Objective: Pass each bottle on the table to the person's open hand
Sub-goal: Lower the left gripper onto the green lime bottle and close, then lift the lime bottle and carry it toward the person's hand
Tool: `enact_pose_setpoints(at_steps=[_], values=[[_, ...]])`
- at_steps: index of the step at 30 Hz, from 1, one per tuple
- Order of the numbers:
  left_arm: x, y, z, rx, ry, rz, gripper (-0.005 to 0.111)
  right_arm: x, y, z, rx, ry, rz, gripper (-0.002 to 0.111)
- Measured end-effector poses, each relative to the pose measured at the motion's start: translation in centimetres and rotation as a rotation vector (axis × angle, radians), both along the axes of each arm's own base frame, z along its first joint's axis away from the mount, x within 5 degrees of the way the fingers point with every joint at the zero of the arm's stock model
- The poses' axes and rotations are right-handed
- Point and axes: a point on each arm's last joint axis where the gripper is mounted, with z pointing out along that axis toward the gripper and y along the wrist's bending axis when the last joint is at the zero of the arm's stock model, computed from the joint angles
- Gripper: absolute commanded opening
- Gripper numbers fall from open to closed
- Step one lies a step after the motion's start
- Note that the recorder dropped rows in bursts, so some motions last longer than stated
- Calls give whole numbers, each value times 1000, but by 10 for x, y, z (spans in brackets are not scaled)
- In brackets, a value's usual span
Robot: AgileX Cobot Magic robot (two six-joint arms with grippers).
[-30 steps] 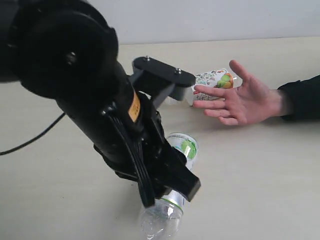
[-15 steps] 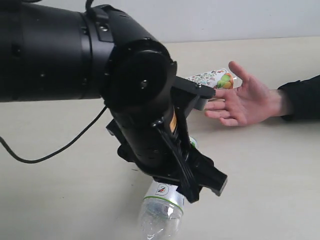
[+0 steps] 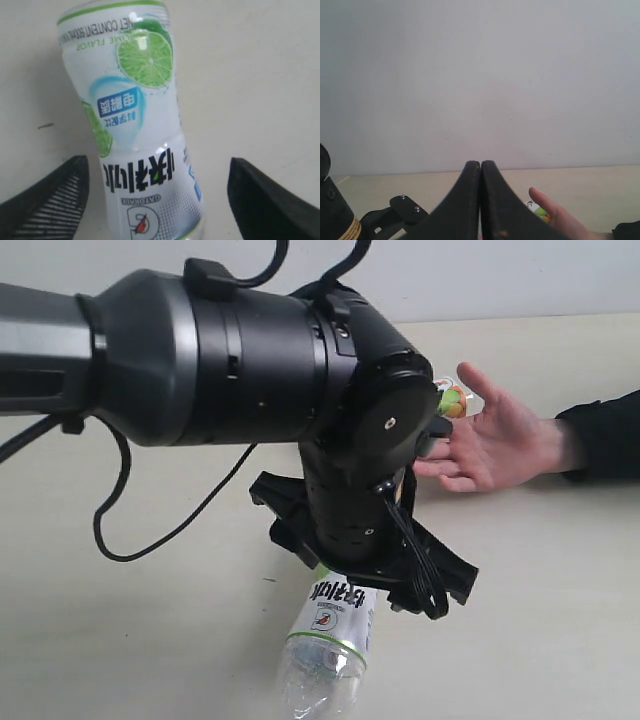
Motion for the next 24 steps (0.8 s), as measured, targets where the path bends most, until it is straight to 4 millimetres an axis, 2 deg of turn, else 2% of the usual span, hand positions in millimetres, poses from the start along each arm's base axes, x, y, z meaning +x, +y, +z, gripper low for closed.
enact_pose_setpoints(at_steps=[11, 19, 24], values=[[8, -4, -19, 8, -1, 41, 74, 0, 0, 0, 0, 0, 0, 0], [11, -7, -50, 62, 37, 43, 74, 0, 0, 0, 0, 0, 0, 0], [11, -8, -57, 72, 44, 43, 74, 0, 0, 0, 0, 0, 0, 0]])
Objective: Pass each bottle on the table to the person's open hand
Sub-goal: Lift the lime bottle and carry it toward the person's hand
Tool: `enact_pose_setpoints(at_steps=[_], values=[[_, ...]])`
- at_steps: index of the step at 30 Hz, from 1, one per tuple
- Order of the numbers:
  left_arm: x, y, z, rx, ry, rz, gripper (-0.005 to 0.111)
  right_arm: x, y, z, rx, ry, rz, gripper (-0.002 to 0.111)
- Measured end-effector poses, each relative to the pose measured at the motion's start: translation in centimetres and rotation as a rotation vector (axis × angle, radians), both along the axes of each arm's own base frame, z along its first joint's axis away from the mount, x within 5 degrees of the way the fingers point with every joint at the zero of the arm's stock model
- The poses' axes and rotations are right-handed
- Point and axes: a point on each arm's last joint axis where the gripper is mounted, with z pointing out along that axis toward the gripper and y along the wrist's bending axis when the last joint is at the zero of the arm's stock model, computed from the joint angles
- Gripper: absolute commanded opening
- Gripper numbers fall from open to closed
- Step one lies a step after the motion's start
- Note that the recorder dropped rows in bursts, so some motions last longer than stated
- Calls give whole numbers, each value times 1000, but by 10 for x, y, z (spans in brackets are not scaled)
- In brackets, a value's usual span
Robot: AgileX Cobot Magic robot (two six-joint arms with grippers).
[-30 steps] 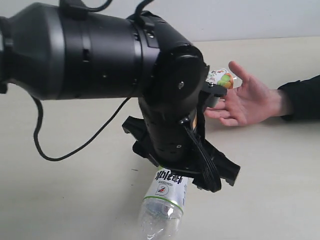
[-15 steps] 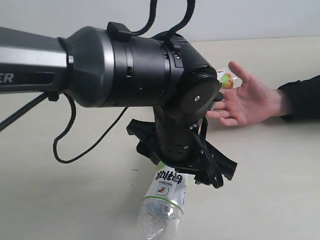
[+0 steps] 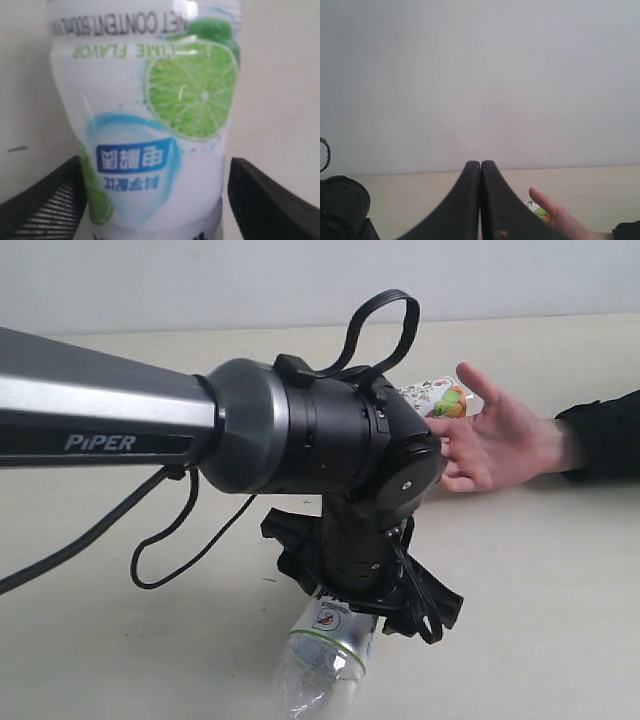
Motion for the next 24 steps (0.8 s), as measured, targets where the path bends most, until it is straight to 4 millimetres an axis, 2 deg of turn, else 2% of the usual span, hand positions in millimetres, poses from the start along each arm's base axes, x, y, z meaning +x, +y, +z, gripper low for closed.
enact_pose_setpoints(at_steps=[5, 9, 11, 16, 20, 24], values=[[0, 0, -8, 16, 11, 0, 73, 0, 0, 0, 0, 0, 0, 0], [1, -1, -7, 13, 9, 0, 62, 0, 0, 0, 0, 0, 0, 0], [3, -3, -4, 13, 8, 3, 48, 0, 0, 0, 0, 0, 0, 0], [7, -7, 11, 26, 13, 8, 3, 0, 0, 0, 0, 0, 0, 0], [7, -8, 23, 70, 39, -49, 0, 0, 0, 0, 0, 0, 0, 0], [14, -13, 42, 79, 10, -205, 0, 0, 0, 0, 0, 0, 0, 0]])
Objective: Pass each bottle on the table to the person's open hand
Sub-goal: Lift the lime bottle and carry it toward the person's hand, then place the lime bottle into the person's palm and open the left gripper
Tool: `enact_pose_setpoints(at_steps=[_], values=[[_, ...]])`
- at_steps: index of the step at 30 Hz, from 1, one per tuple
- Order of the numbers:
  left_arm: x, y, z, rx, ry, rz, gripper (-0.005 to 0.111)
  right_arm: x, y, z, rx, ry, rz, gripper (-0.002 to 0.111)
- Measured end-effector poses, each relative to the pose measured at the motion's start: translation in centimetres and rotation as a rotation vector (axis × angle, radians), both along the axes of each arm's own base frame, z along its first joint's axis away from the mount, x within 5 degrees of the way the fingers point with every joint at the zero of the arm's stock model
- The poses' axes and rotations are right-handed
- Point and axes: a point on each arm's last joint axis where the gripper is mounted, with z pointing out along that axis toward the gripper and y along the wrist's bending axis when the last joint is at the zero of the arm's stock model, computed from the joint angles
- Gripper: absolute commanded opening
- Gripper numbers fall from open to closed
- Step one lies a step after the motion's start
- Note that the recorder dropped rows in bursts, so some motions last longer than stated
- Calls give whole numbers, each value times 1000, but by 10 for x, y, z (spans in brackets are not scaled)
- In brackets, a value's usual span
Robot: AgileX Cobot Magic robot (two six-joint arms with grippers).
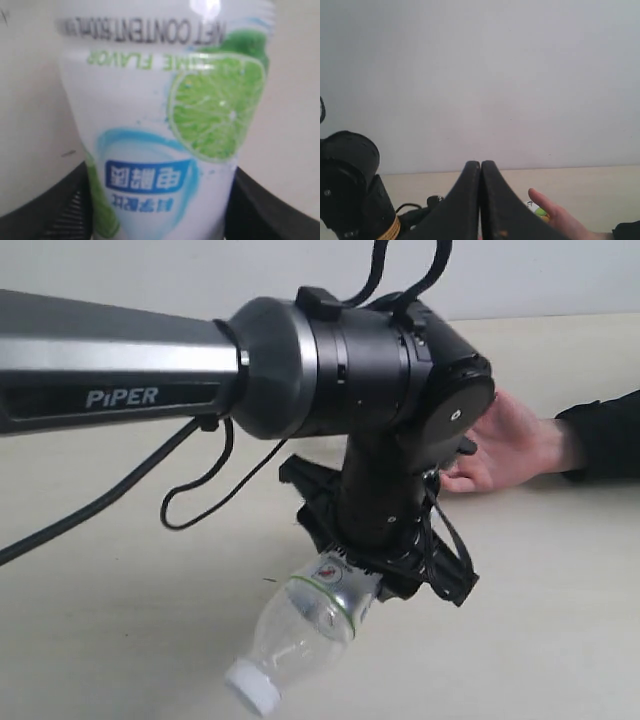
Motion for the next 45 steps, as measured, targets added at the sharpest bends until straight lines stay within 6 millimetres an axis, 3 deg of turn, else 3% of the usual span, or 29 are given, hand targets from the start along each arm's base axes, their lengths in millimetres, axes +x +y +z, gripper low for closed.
enact_pose_setpoints(at_steps=[5, 9, 15, 18, 22, 28, 40, 45], values=[[15, -7, 49, -20, -157, -321, 0, 0, 0, 0, 0, 0, 0, 0], [31, -3, 88, 162, -336, -791, 0, 0, 0, 0, 0, 0, 0, 0], [42, -20, 97, 308, -515, -1489, 0, 0, 0, -1, -3, 6, 4, 0], [48, -35, 92, 351, -641, -1696, 0, 0, 0, -1, -4, 8, 5, 0], [54, -47, 74, 434, -688, -1893, 0, 0, 0, -1, -4, 8, 5, 0], [66, -51, 43, 430, -660, -2061, 0, 0, 0, -1, -4, 8, 6, 0], [93, -52, 44, 310, -749, -2099, 0, 0, 0, -1, -4, 8, 6, 0], [100, -58, 20, 269, -726, -2072, 0, 0, 0, -1, -4, 8, 6, 0]])
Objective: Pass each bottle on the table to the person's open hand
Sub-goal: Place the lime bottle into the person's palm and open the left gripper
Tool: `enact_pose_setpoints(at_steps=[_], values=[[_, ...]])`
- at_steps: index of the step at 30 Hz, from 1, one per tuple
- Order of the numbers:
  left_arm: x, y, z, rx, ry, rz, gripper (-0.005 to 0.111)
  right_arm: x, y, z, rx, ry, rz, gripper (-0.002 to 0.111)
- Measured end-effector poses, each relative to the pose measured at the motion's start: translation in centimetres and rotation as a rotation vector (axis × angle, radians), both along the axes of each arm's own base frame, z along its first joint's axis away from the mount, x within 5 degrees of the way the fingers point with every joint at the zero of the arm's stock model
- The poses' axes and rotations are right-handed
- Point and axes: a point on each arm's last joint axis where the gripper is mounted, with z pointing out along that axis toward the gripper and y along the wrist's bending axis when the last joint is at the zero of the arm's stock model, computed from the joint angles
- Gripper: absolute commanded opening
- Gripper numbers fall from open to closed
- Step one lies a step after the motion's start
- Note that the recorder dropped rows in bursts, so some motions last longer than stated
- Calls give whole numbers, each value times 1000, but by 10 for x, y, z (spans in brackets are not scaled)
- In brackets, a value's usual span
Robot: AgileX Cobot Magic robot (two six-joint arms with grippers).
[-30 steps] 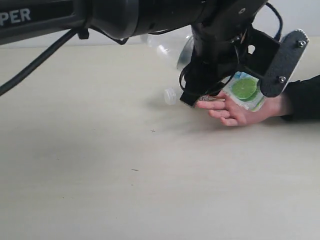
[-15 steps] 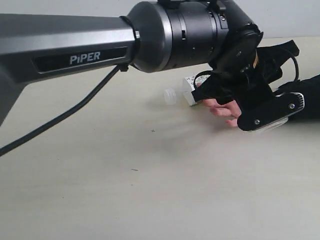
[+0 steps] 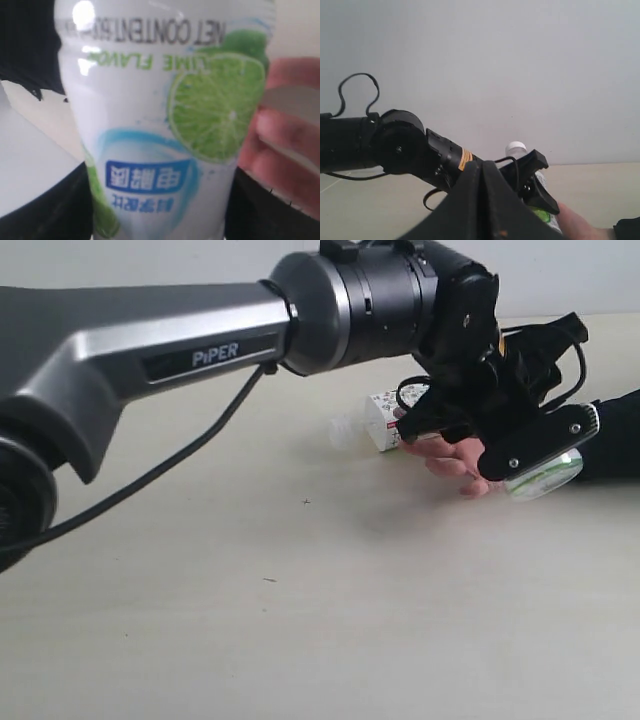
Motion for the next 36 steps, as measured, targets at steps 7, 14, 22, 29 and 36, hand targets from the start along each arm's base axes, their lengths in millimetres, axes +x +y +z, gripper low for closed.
enact_pose_setpoints(at_steps=[7, 14, 22, 29, 36], values=[[2, -3, -20, -34, 71, 89, 0, 0, 0, 0, 0, 0, 0, 0], [4, -5, -25, -70, 101, 138, 0, 0, 0, 0, -1, 1, 1, 0], [6, -7, -40, -74, 108, 152, 0, 0, 0, 0, -1, 1, 1, 0], [7, -8, -39, -91, 107, 162, 21, 0, 0, 0, -1, 1, 1, 0], [7, -8, -39, -114, 125, 194, 74, 0, 0, 0, -1, 1, 1, 0]])
